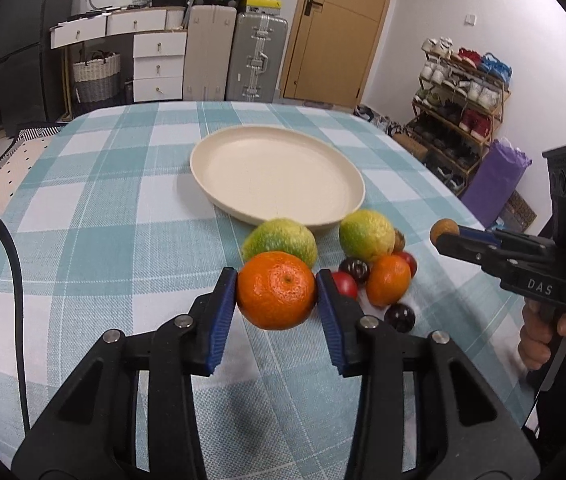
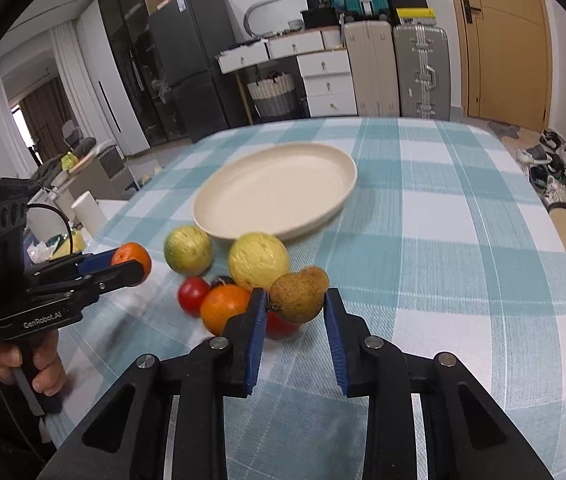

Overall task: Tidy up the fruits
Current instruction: 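Carry the orange and kiwi into the cream plate and open both tools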

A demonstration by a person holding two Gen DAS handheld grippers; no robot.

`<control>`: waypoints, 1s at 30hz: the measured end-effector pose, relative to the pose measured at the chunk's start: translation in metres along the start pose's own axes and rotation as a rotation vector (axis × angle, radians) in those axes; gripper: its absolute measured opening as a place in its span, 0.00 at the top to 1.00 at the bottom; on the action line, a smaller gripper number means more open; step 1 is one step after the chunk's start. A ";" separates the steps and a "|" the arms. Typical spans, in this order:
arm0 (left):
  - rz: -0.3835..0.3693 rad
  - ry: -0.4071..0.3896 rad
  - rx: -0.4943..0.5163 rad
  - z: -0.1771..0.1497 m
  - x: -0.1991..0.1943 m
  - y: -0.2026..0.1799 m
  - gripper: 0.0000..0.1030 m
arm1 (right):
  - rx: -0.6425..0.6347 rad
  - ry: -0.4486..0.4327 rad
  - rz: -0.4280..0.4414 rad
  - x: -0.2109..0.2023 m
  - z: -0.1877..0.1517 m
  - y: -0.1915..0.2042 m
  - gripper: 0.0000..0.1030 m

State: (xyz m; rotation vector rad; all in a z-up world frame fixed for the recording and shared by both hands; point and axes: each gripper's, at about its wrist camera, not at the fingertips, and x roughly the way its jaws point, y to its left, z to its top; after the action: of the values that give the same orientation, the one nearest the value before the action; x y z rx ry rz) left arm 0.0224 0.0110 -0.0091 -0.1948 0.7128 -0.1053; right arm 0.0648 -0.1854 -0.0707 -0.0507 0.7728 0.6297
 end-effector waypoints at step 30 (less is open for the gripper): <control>0.053 -0.038 0.049 0.061 0.043 -0.002 0.64 | 0.019 0.005 0.033 0.045 0.060 0.012 0.71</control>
State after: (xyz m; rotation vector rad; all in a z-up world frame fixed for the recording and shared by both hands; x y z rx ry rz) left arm 0.0948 0.0111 0.0094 -0.1309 0.6765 -0.0681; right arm 0.1207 -0.1367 -0.0551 -0.0227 0.7854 0.6535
